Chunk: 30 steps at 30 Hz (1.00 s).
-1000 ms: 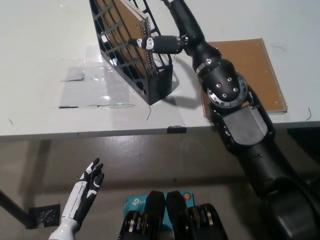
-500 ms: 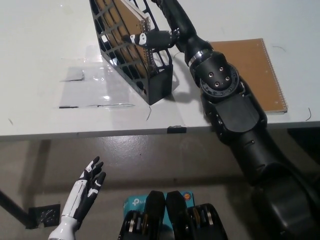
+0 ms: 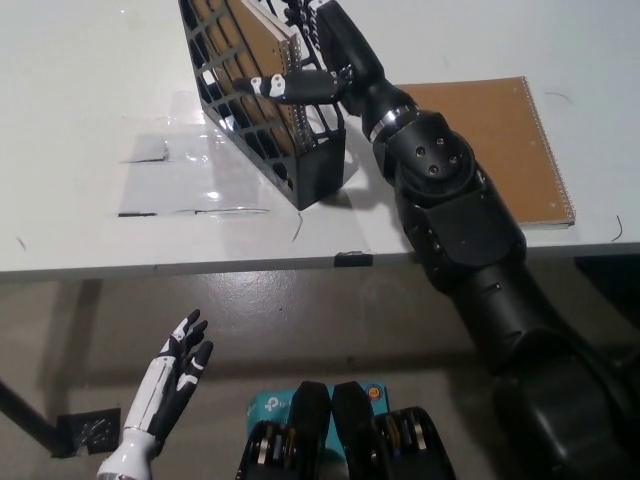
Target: Use the right hand to pick up a book from the book holder on the left side and put it on another book on the right side
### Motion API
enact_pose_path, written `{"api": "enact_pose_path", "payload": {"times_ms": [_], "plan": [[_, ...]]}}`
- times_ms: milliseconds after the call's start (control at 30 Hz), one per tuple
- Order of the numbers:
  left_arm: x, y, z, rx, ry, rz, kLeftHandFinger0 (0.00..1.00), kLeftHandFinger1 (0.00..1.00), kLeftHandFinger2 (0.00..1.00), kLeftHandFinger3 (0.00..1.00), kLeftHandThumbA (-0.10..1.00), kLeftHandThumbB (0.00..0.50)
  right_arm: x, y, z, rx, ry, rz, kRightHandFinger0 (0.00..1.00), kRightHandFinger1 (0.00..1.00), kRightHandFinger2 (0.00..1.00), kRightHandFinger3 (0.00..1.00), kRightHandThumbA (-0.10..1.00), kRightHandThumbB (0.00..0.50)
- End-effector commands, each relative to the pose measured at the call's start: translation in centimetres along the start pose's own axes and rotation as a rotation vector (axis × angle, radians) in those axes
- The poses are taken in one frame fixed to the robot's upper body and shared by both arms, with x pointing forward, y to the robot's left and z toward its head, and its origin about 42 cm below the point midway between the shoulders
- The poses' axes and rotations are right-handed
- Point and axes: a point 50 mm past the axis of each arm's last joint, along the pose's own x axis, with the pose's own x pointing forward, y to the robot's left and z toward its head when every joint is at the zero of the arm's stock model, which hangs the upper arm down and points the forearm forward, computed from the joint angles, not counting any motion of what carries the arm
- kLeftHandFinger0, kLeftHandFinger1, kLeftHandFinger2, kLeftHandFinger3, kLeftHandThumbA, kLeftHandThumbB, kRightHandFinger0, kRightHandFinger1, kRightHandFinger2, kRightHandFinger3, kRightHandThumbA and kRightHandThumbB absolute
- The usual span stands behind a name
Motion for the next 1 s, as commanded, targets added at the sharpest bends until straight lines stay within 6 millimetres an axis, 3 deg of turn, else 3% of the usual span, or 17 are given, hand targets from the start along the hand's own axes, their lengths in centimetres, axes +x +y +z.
{"api": "enact_pose_path", "payload": {"times_ms": [0,167,467,733,967], "plan": [[0.6,0.6,1.0,0.033,-0.047,-0.018,0.95,1.00,1.00,1.00,0.90,0.160,1.7,0.9,2.8,0.071,-0.072,0.029,1.00,1.00,1.00,1.00,1.00,0.308],[0.6,0.7,1.0,0.032,-0.054,-0.022,0.94,1.00,1.00,1.00,0.90,0.156,1.6,1.4,2.2,0.070,-0.059,0.034,0.96,1.00,1.00,1.00,1.00,0.324],[0.8,0.9,1.0,0.038,-0.064,-0.021,0.92,1.00,1.00,1.00,0.91,0.152,1.4,1.2,0.9,0.079,-0.011,0.025,0.98,1.00,1.00,1.00,1.00,0.323],[0.7,0.8,1.2,0.034,-0.043,-0.020,0.93,1.00,1.00,1.00,0.88,0.148,1.3,0.6,-0.5,0.093,0.035,0.004,1.00,1.00,1.00,1.00,1.00,0.356],[0.9,0.8,1.3,0.032,-0.048,-0.021,0.93,1.00,1.00,1.00,0.87,0.143,1.4,0.5,-0.5,0.090,0.043,-0.003,0.95,1.00,1.00,1.00,1.00,0.329]]}}
